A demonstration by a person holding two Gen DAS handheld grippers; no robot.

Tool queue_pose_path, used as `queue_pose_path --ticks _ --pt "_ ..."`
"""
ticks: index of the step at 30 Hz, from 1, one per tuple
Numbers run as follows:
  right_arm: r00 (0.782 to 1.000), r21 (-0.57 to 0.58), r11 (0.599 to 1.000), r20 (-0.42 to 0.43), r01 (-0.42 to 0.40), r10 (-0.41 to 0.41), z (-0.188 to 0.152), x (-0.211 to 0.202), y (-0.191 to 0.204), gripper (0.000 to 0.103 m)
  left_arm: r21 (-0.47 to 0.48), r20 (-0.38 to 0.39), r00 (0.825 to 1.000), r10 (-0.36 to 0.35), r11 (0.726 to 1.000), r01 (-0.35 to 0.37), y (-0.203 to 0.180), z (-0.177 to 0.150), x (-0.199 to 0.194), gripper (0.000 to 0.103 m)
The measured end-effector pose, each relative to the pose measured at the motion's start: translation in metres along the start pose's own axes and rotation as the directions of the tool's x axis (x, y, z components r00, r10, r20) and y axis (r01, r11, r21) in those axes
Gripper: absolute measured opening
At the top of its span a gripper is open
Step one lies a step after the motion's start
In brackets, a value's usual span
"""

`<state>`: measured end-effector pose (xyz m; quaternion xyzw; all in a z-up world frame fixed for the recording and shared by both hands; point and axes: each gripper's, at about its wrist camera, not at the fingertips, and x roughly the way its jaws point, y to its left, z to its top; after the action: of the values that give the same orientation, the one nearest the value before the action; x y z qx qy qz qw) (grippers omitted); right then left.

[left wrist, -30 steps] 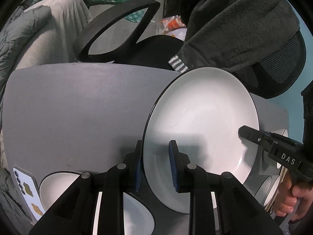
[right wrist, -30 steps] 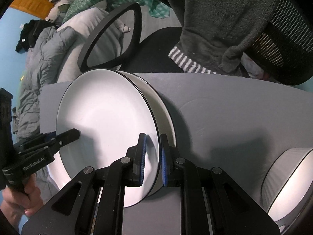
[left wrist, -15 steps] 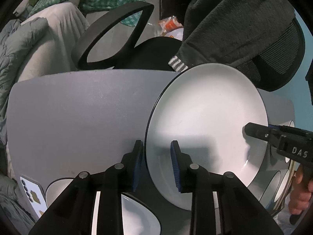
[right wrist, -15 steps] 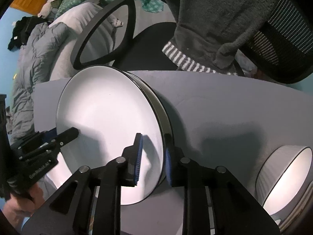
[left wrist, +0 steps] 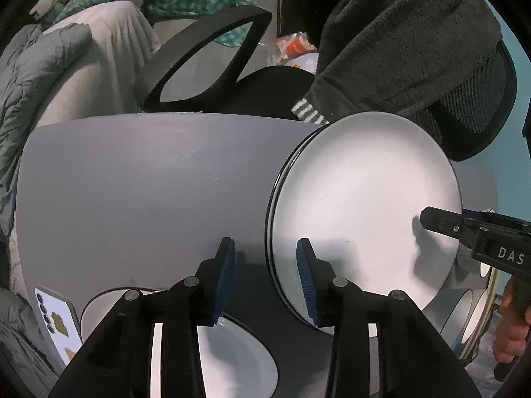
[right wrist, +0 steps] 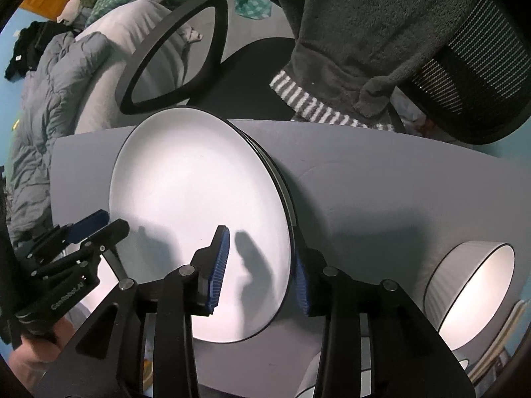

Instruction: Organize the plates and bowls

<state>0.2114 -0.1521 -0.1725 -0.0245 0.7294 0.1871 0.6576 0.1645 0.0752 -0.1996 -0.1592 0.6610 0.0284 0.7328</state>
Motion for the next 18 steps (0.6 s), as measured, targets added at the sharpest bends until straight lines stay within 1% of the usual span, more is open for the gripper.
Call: queue_pose_path --ticks 1,2,3,6,9,11,12,13,14,18 --pt "1.000 0.000 1.000 0.000 0.007 -0.007 0.000 -0.001 0.000 0.037 -0.004 0.000 1.000 -0.003 1.000 0.003 0.001 0.000 -0.001 0.039" --pt "1.000 0.000 1.000 -0.002 0.027 -0.027 0.000 -0.001 0.001 0.041 -0.007 0.001 1.000 -0.007 1.000 0.007 0.001 -0.001 -0.002 0.039" --pt "0.999 -0.002 0.999 0.000 0.053 -0.053 0.000 -0.002 0.001 0.042 -0.007 0.002 1.000 -0.009 1.000 0.009 0.002 -0.002 -0.002 0.039" --pt "1.000 -0.004 1.000 0.000 0.030 -0.030 0.000 -0.002 0.001 0.042 -0.010 0.016 1.000 -0.008 1.000 0.008 0.002 -0.004 -0.006 0.039" --pt "0.998 -0.018 0.998 0.009 0.054 -0.054 -0.002 -0.004 0.002 0.042 -0.013 0.031 1.000 -0.006 1.000 0.007 0.003 -0.008 -0.013 0.039" --pt "0.998 -0.025 0.998 0.025 0.065 -0.064 -0.005 -0.008 0.004 0.042 -0.013 0.043 0.999 -0.002 1.000 0.002 0.005 -0.012 -0.018 0.041" --pt "0.997 -0.026 0.997 0.030 0.067 -0.066 -0.007 -0.010 0.005 0.042 -0.012 0.050 0.999 0.002 1.000 -0.002 0.005 -0.014 -0.020 0.044" --pt "0.997 -0.025 0.997 0.038 0.072 -0.071 -0.010 -0.013 0.005 0.044 -0.012 0.060 0.998 0.006 1.000 -0.006 0.007 -0.017 -0.024 0.046" --pt "0.996 -0.024 0.997 0.044 0.074 -0.073 -0.012 -0.015 0.006 0.047 -0.011 0.067 0.998 0.007 1.000 -0.006 0.008 -0.020 -0.027 0.046" --pt "0.994 -0.040 0.995 0.076 0.086 -0.083 -0.023 -0.023 0.013 0.049 -0.007 0.079 0.997 0.002 1.000 -0.001 0.015 -0.033 -0.035 0.050"
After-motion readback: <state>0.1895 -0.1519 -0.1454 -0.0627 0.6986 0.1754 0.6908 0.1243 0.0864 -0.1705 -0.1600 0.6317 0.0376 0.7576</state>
